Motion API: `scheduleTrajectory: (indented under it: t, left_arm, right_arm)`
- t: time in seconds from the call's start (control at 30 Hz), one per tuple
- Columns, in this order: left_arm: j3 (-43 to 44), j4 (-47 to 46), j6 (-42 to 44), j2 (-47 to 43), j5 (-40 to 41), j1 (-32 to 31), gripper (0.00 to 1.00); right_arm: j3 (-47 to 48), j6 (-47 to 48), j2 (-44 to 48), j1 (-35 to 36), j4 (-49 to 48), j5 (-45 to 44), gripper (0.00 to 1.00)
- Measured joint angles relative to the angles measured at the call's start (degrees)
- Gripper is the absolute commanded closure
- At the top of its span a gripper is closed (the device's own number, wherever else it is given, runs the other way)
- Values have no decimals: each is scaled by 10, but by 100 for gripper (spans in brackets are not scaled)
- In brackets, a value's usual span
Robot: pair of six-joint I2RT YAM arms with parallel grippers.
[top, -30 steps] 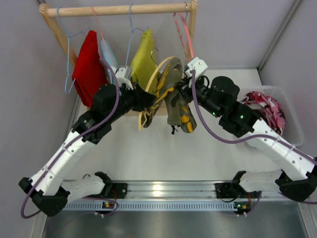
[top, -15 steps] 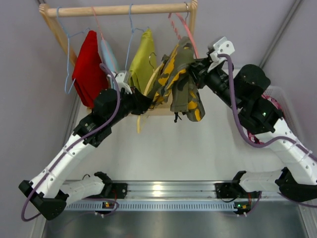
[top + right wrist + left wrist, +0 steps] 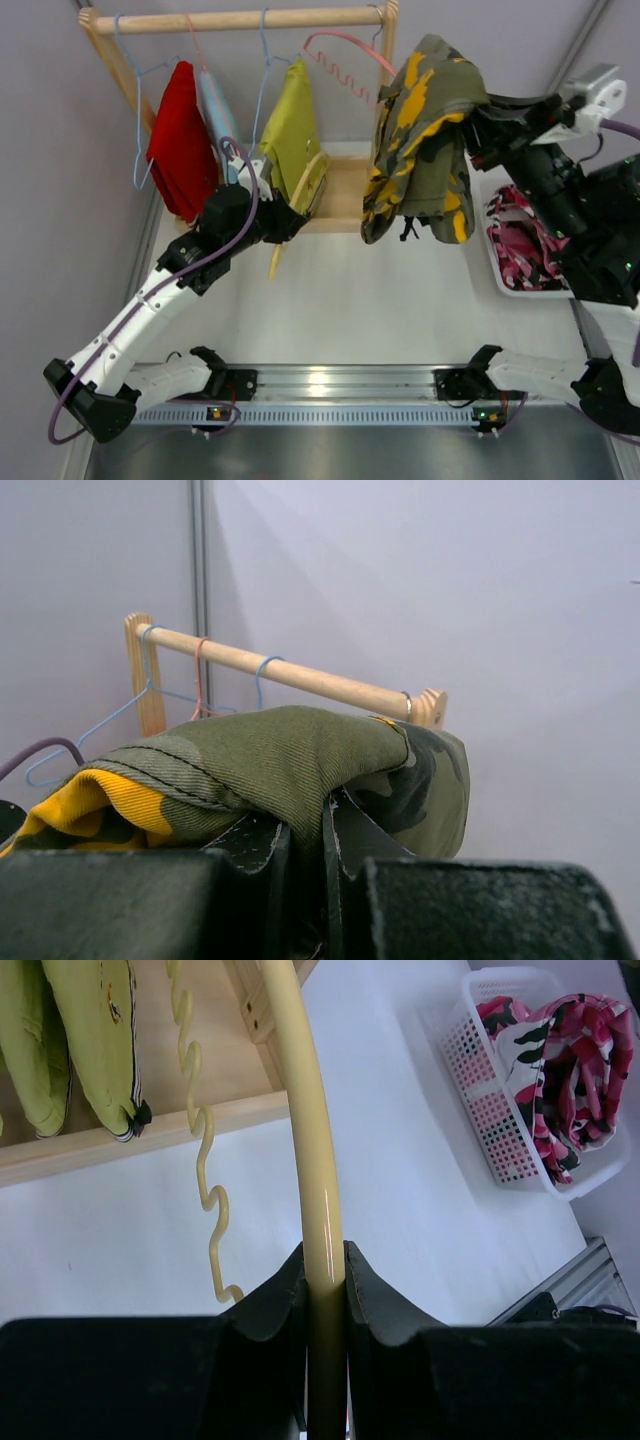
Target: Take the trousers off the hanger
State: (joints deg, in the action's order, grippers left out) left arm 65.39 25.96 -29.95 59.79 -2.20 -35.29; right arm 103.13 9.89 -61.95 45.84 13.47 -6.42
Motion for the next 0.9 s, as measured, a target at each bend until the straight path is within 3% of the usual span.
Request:
scheduleTrajectory:
  t: [0.3,0.5,0.9]
  left_arm:
    - [0,2,12,3,-19,0,100]
    - [5,2,16,21,-40,0,100]
    - [58,8,0,39,-70,0,100]
  right_arm:
    - [-82,-6,157,-80,55,21,100]
    - [-143,-16,256,-169,100,10,100]
    - [-232,5,370,-350,237,-165,100]
